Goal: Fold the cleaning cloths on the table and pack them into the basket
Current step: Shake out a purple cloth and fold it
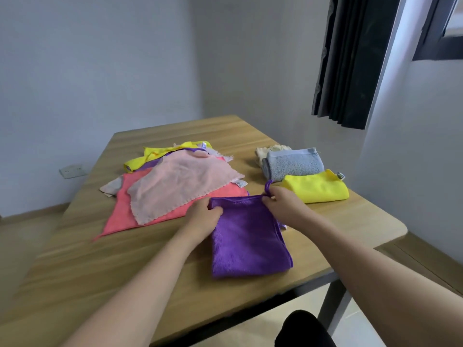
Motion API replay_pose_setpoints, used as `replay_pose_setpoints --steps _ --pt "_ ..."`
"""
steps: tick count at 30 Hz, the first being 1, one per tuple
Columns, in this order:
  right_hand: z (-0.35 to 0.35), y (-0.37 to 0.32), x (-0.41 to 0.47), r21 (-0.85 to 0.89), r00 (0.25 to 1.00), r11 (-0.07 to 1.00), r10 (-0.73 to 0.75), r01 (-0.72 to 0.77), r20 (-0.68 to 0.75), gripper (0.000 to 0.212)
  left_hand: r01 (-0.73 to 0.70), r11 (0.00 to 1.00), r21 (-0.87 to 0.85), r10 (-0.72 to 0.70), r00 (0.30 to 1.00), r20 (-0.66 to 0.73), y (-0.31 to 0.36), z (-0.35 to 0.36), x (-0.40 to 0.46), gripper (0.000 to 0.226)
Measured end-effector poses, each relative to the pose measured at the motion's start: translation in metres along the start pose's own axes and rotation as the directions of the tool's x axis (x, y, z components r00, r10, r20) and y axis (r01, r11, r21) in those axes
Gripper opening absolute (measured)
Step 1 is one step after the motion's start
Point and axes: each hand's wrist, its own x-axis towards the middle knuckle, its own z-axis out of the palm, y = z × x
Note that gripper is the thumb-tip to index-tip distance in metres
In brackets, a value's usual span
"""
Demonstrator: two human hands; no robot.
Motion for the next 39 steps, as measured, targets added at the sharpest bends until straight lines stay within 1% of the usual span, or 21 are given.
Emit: replay_pose_setpoints --steps 2,3,5,6,8,10,13,15,17,18,20,22,23,25,28,31,33,35,37,38,39 --pt "0.016 0.010 0.014 -0.006 0.996 0.998 -0.058 0.057 -0.068 0.014 0.018 0.997 0.078 -0.013 0.998 -0.063 -0.013 0.013 0.017 0.011" --pt "0.025 0.017 0.019 -0.019 0.992 0.996 -0.092 0.090 -0.085 0.014 0.005 0.990 0.138 0.007 0.996 -0.086 -0.018 0.019 0.020 0.014" --pt "0.042 0.027 0.025 -0.096 0.988 0.989 -0.121 0.112 -0.094 0.014 -0.052 0.957 0.286 0.085 0.991 -0.103 -0.027 0.028 0.025 0.022" --pt "0.047 0.031 0.026 -0.136 0.985 0.984 -0.134 0.119 -0.110 0.013 -0.089 0.941 0.326 0.131 0.985 -0.109 -0.030 0.031 0.028 0.022" --pt "0.053 0.038 0.032 -0.139 0.974 0.979 -0.168 0.147 -0.153 0.016 -0.132 0.925 0.356 0.180 0.978 -0.106 -0.037 0.036 0.035 0.017" --pt "0.053 0.041 0.034 -0.121 0.967 0.978 -0.188 0.169 -0.172 0.023 -0.133 0.917 0.376 0.183 0.978 -0.101 -0.039 0.036 0.038 0.014" --pt "0.054 0.046 0.038 -0.061 0.969 0.985 -0.169 0.161 -0.179 0.016 -0.165 0.913 0.374 0.216 0.971 -0.101 -0.041 0.038 0.042 0.012" --pt "0.053 0.048 0.037 0.048 0.964 0.987 -0.139 0.154 -0.228 0.015 -0.176 0.918 0.356 0.228 0.968 -0.108 -0.040 0.039 0.045 0.010" --pt "0.050 0.045 0.035 0.163 0.959 0.975 -0.107 0.154 -0.264 0.005 -0.173 0.921 0.349 0.221 0.970 -0.103 -0.040 0.040 0.046 0.008" --pt "0.051 0.045 0.035 0.172 0.961 0.975 -0.093 0.141 -0.260 0.007 -0.169 0.921 0.352 0.217 0.971 -0.100 -0.041 0.041 0.046 0.008" --pt "0.055 0.048 0.038 0.068 0.970 0.991 -0.094 0.112 -0.223 0.017 -0.168 0.917 0.362 0.218 0.971 -0.101 -0.042 0.043 0.047 0.010" --pt "0.062 0.051 0.042 -0.085 0.971 0.993 -0.102 0.085 -0.218 0.016 -0.176 0.902 0.393 0.232 0.968 -0.100 -0.044 0.044 0.048 0.022" --pt "0.064 0.051 0.042 -0.153 0.968 0.986 -0.098 0.063 -0.232 0.014 -0.178 0.890 0.419 0.237 0.967 -0.092 -0.045 0.044 0.049 0.026" --pt "0.067 0.052 0.040 -0.246 0.957 0.969 -0.070 -0.002 -0.282 0.018 -0.174 0.870 0.460 0.234 0.969 -0.076 -0.047 0.045 0.050 0.031" --pt "0.072 0.047 0.036 -0.361 0.937 0.931 -0.083 -0.048 -0.338 0.023 -0.172 0.871 0.460 0.227 0.972 -0.067 -0.049 0.046 0.050 0.031" --pt "0.071 0.040 0.033 -0.415 0.944 0.909 -0.094 -0.049 -0.318 0.026 -0.199 0.871 0.449 0.242 0.970 -0.040 -0.049 0.046 0.051 0.027" --pt "0.069 0.038 0.031 -0.406 0.950 0.912 -0.074 -0.058 -0.302 0.030 -0.201 0.878 0.435 0.236 0.971 -0.026 -0.047 0.046 0.051 0.020" --pt "0.065 0.034 0.028 -0.404 0.975 0.913 -0.041 -0.053 -0.220 0.038 -0.205 0.881 0.426 0.233 0.972 -0.013 -0.043 0.046 0.048 0.011" --pt "0.059 0.029 0.025 -0.423 0.995 0.906 -0.017 -0.026 -0.098 0.044 -0.205 0.885 0.418 0.215 0.976 0.025 -0.036 0.043 0.042 0.009" --pt "0.054 0.028 0.024 -0.410 0.999 0.912 -0.016 -0.003 -0.043 0.040 -0.203 0.889 0.411 0.200 0.979 0.051 -0.031 0.039 0.039 0.009" --pt "0.048 0.025 0.021 -0.344 1.000 0.939 -0.016 0.012 -0.008 0.030 -0.200 0.895 0.399 0.184 0.980 0.078 -0.027 0.035 0.036 0.009"
